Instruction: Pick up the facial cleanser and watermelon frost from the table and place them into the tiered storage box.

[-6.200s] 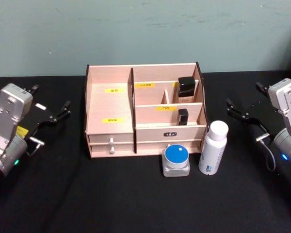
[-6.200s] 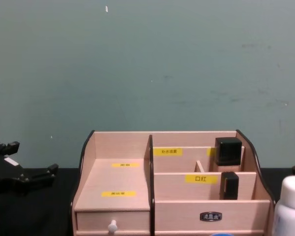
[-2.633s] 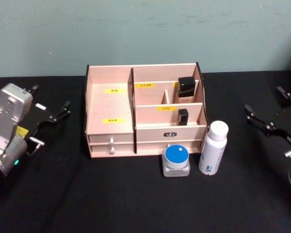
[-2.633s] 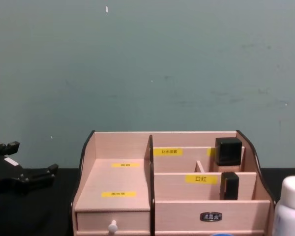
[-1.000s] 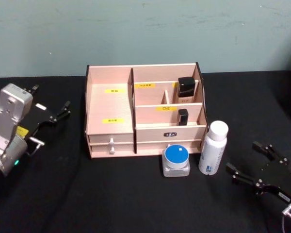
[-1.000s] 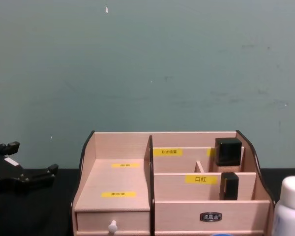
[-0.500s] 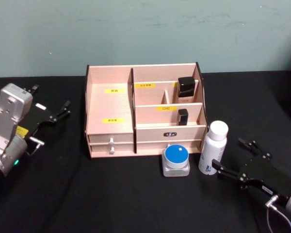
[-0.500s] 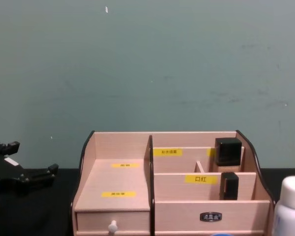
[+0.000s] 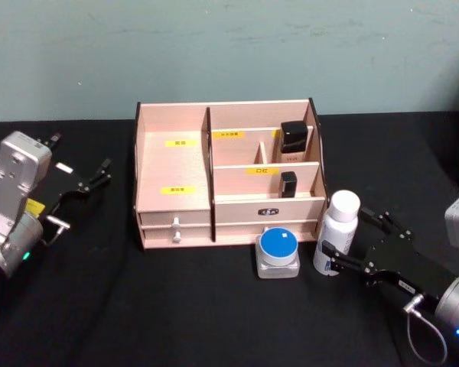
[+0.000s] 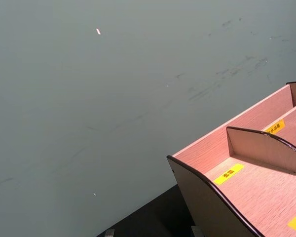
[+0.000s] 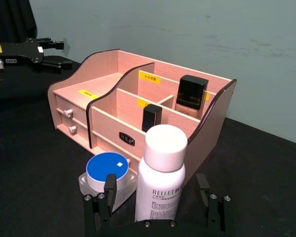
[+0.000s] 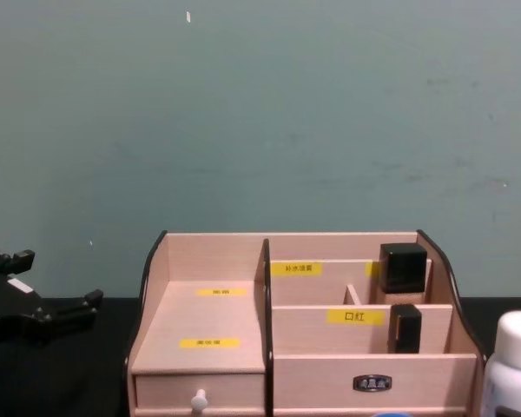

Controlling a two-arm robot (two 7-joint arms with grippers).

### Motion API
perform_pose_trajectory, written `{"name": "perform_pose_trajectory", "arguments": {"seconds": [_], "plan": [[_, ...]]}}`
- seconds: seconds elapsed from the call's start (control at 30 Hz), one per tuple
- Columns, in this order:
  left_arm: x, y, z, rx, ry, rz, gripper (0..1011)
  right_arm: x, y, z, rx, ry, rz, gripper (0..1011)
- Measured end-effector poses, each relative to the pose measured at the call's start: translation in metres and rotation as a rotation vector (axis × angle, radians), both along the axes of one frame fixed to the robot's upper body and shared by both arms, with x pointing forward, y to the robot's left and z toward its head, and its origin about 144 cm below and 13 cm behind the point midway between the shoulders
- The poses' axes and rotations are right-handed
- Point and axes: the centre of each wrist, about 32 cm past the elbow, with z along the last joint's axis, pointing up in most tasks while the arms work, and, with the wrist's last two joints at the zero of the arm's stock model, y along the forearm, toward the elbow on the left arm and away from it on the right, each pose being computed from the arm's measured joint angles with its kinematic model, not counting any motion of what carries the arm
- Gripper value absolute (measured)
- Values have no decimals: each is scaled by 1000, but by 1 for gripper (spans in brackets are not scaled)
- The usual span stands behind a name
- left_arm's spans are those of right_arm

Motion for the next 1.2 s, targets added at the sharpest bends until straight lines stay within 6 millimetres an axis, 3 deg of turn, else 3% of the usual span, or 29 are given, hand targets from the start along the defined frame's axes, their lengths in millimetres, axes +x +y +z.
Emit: {"name": "perform_pose_trajectory", "arguments": {"seconds": [0.53,1.2], "plan": [[0,0,0,0,0,0,1001,15,10,-5,-2,6,-1,1003],[0,0,0,0,0,0,1001,17,12,-5,-17,-6,-22,1003]]}}
